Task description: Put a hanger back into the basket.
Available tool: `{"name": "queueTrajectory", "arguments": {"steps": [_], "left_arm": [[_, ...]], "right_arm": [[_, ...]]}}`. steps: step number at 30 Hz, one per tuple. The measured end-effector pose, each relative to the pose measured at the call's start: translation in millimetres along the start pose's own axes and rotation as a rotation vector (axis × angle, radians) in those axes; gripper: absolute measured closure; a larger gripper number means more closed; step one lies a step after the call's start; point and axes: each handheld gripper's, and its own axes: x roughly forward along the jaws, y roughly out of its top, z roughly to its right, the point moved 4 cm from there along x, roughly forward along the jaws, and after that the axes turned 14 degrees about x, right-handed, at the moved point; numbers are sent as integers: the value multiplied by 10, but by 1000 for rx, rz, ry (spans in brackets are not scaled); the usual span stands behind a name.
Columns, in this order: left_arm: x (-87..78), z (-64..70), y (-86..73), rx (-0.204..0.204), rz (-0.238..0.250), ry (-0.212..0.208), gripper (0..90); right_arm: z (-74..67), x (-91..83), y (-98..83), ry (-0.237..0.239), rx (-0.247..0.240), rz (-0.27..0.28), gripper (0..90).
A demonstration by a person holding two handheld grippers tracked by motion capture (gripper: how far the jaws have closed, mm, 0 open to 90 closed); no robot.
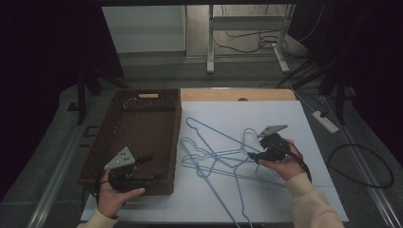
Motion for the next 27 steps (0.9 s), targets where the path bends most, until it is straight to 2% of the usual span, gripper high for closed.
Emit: {"name": "queueTrajectory", "arguments": {"steps": [3, 4, 5, 7, 14, 19, 23, 27], "left_arm": [[1, -2, -1, 0, -2, 0, 260], [2, -2, -1, 0, -2, 0, 260], [4, 0, -1, 2, -3, 0, 260], [5, 0, -3, 2, -4, -1, 261], [-1, -4, -3, 3, -3, 0, 262], [-1, -9, -7, 1, -3, 3, 262], [-3, -8, -10, 3, -5, 3, 262], [-11, -12, -8, 3, -3, 4, 263]], "right_arm": [[21, 141, 61, -5, -1, -49, 374], [21, 141, 61, -5, -1, -49, 374], [25, 237, 88, -7, -9, -86, 396], [29, 290, 101, -13, -12, -109, 413], [50, 467, 140, -19, -15, -182, 473], [44, 544, 150, -14, -15, -213, 504], [42, 604, 160, -17, -15, -257, 603], [28, 643, 175, -16, -17, -276, 674]]}}
